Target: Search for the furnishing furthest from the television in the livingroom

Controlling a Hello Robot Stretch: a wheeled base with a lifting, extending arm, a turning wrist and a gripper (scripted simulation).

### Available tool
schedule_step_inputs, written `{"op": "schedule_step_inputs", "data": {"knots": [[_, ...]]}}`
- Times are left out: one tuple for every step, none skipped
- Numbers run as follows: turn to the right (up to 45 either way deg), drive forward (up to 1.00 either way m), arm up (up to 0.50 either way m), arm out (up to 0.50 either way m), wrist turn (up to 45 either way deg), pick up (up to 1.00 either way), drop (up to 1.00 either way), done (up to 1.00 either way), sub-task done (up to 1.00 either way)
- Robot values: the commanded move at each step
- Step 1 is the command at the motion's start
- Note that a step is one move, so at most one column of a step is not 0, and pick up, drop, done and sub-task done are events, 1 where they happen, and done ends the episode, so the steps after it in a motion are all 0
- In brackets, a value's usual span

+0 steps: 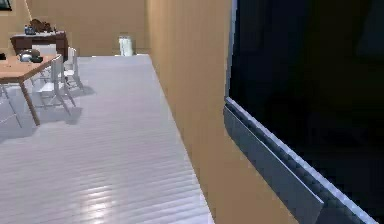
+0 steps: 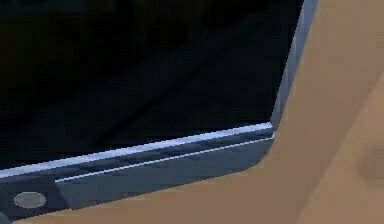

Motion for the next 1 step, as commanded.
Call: {"op": "schedule_step_inputs", "data": {"knots": [[-45.0, 0.00, 0.00, 0.00, 0.0, 0.00, 0.00, 0.00, 0.00]]}}
